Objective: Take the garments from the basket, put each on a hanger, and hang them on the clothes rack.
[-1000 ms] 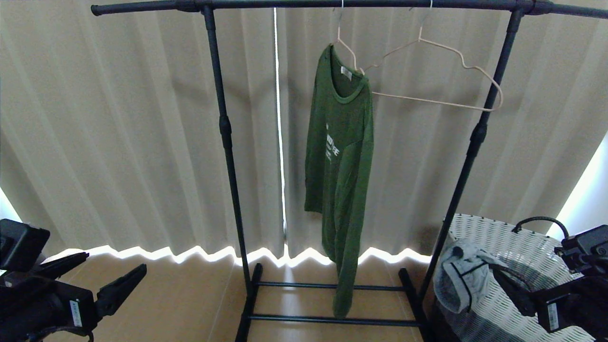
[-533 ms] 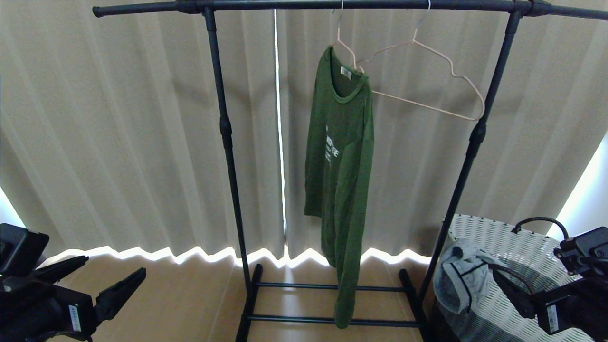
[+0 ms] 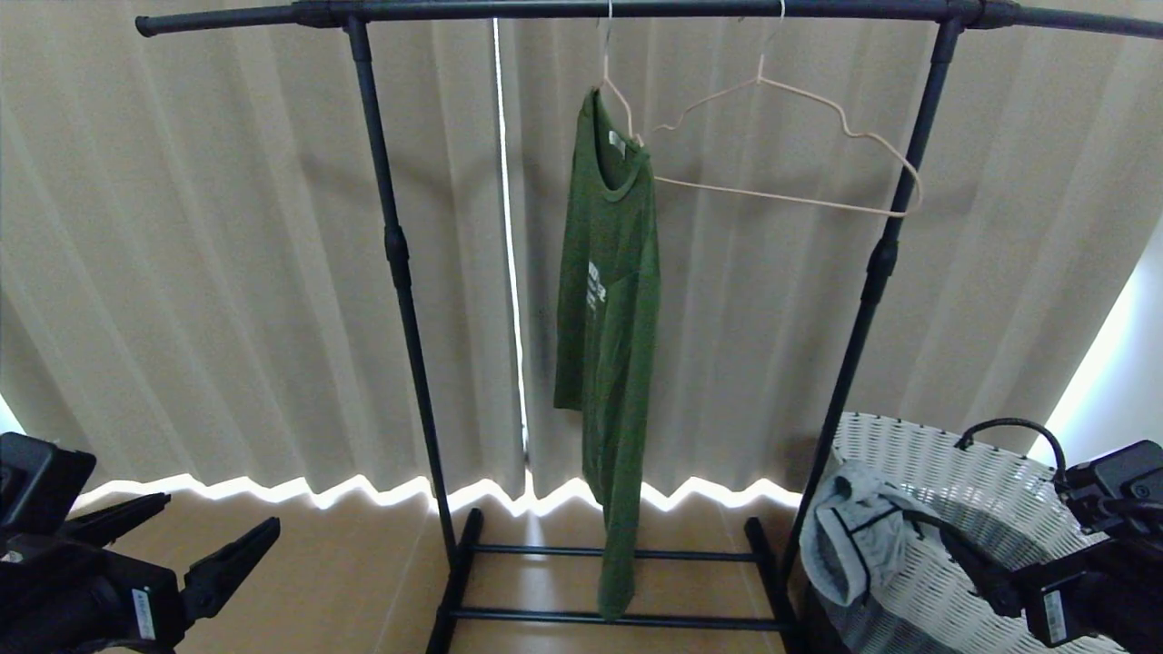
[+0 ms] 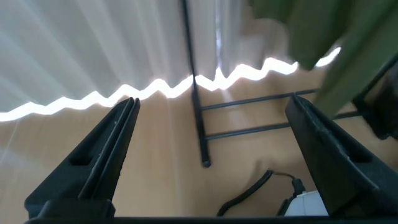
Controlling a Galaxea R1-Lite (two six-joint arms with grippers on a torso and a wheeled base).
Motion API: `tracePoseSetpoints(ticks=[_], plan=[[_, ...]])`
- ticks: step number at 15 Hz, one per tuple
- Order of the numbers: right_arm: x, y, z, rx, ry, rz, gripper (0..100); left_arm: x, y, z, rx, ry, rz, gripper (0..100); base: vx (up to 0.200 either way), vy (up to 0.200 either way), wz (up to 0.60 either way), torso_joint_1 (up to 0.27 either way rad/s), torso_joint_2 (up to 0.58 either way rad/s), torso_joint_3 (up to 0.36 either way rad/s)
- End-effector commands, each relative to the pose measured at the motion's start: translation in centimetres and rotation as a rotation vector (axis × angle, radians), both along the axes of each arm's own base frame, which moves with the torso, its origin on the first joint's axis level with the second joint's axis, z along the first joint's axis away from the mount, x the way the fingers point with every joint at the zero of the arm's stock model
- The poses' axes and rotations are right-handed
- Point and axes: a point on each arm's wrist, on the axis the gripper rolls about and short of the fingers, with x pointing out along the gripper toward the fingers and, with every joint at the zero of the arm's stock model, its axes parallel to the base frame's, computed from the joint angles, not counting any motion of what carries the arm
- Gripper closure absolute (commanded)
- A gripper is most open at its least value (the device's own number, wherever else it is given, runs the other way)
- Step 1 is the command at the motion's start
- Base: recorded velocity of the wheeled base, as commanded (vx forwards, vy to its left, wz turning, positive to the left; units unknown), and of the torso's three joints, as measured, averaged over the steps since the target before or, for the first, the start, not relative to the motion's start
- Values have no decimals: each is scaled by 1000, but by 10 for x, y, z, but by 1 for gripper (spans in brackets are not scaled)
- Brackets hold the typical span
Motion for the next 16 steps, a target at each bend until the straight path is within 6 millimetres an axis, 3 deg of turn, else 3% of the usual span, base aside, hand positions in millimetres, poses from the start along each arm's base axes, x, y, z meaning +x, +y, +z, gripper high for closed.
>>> tracePoseSetpoints(ticks=[1,3,10,12,16], plan=[[0,0,-1,-2,3,3,0,0,0,0,1,0,-3,0,0,-200,0,2,-2,2],[-1,0,-2,-3,7,3,0,0,-1,-1,1,3,-6,0,0,-200,0,-2,5,-2],[-7,-2,-7,-30,14,14,0,-5,-1,4,0,-37,-14,0,0,0,0,0,0,0],[-12,-4,-18,-51,71,13,0,-7,-1,7,0,-57,-10,0,0,0,0,0,0,0],[-5,-2,-24,-112,121,28,0,-11,0,13,-7,-96,-6,0,0,0,0,0,0,0]])
